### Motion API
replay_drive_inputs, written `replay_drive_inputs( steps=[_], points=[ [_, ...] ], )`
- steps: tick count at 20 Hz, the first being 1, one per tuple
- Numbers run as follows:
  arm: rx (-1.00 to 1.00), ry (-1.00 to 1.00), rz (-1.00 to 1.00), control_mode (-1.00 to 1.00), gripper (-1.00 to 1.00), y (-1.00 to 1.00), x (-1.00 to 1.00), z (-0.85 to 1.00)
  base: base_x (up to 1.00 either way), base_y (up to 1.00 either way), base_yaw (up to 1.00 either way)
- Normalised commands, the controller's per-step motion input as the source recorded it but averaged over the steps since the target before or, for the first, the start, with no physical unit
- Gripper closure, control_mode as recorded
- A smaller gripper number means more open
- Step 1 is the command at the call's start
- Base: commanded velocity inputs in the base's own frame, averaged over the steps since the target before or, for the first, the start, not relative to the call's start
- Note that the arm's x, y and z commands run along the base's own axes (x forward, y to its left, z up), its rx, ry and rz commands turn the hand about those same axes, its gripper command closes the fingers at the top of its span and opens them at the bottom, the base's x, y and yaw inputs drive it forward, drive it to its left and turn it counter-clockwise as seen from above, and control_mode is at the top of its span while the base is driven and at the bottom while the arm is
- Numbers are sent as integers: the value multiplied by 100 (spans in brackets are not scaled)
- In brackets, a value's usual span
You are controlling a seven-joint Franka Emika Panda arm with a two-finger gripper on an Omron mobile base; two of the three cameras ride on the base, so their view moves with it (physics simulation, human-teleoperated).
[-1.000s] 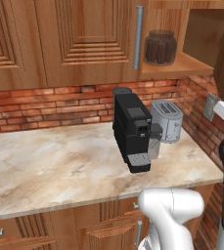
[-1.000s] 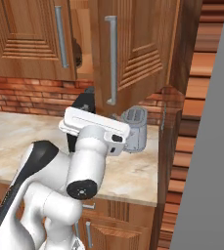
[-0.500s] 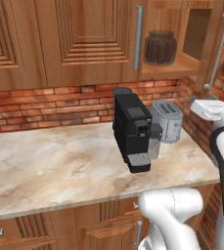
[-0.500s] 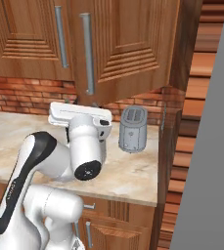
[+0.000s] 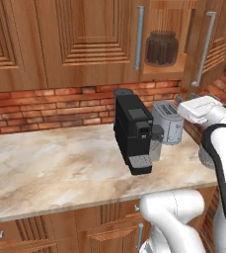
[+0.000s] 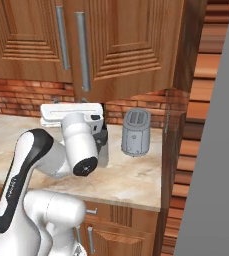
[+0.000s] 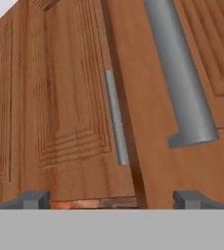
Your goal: Pick the jar and jar from the dining table and place them in the open cabinet. Close the cabinet after placing the objects.
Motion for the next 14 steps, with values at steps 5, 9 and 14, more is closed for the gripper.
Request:
replay_drive_inputs(
  steps=[5,9,14],
  points=[
    [0,-5,0,-100,-100,7,70,-1,0,0,0],
    [1,0,0,-100,-100,-4,86,-18,0,0,0],
    [1,0,0,-100,-100,-11,74,-24,0,0,0]
  ],
)
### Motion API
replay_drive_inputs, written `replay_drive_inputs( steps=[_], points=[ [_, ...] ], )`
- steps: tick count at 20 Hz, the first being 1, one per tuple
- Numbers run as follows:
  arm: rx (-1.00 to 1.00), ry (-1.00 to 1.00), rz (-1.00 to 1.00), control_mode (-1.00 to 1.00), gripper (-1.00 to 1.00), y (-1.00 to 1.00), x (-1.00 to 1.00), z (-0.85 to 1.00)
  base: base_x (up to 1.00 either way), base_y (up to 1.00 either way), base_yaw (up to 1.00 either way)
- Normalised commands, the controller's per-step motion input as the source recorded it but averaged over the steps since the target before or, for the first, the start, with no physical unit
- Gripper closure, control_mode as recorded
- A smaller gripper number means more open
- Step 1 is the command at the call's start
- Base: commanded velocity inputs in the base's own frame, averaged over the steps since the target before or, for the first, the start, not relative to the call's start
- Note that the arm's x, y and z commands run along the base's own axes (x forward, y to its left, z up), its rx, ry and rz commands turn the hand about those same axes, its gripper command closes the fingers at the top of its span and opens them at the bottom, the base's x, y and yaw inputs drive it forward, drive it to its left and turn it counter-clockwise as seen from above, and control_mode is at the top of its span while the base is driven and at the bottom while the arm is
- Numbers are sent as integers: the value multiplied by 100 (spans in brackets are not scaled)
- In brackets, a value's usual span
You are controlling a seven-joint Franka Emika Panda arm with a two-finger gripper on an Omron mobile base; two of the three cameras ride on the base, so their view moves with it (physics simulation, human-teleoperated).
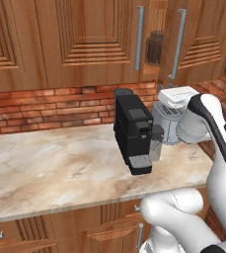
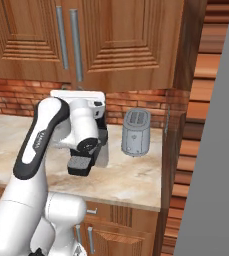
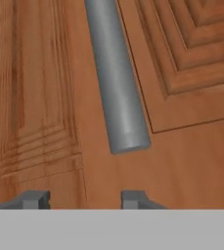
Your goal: Pick the jar and jar from the dining table and place them in the open cabinet. Close the cabinet after placing the objects.
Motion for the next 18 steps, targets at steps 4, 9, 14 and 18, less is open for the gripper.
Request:
replay_drive_inputs(
  steps=[4,9,14,18],
  points=[
    [0,-2,0,-100,-100,-22,55,-20,0,0,0],
    [0,-3,-4,-100,-100,-42,51,-16,0,0,0],
    [0,-3,-4,-100,-100,-31,52,-17,0,0,0],
    [0,-2,-4,-100,-100,-10,61,-18,0,0,0]
  ],
)
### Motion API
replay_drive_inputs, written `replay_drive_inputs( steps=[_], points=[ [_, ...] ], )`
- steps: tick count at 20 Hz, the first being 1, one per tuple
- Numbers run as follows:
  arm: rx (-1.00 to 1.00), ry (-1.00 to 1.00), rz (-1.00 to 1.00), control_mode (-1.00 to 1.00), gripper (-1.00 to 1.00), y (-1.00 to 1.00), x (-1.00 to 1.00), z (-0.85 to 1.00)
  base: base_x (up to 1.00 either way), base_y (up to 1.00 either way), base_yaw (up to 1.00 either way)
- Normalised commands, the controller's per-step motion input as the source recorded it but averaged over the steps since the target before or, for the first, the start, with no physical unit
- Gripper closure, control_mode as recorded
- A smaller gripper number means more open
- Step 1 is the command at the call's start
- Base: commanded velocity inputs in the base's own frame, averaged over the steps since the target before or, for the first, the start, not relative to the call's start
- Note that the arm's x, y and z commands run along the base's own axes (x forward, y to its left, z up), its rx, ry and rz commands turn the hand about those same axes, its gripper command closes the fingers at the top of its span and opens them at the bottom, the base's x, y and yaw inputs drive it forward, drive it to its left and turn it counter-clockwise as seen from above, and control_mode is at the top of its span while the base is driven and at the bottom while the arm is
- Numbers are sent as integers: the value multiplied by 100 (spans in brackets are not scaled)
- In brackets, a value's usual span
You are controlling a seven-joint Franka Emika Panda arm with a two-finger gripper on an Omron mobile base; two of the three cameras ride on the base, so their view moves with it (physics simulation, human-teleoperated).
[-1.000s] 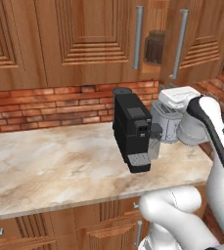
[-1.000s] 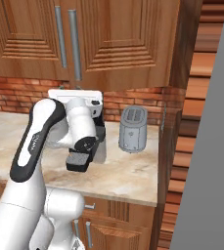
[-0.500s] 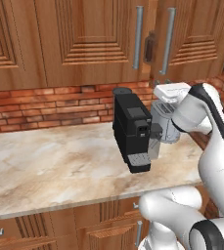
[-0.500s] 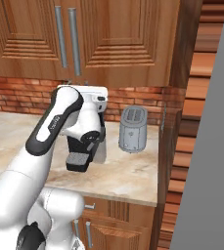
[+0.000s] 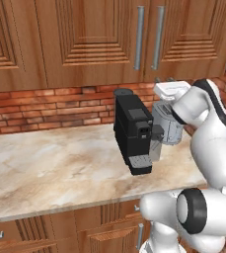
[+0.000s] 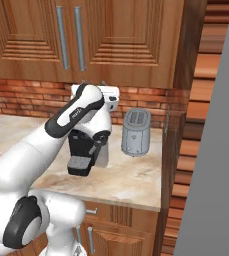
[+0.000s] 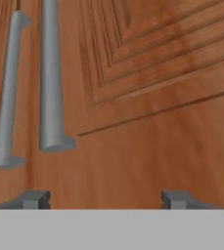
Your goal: Pick the jar and jar from the dining table and place them in the open cabinet. Close the cabinet after placing the objects.
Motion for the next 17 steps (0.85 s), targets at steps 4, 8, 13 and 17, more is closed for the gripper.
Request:
replay_drive_inputs(
  steps=[4,8,13,17],
  points=[
    [0,0,-9,-100,-100,0,69,-2,0,0,0],
    [0,0,-10,-100,-100,0,58,0,0,0,0],
    [0,0,-10,-100,-100,0,36,0,0,0,0],
    [0,0,-9,-100,-100,0,5,0,0,0,0]
  ],
)
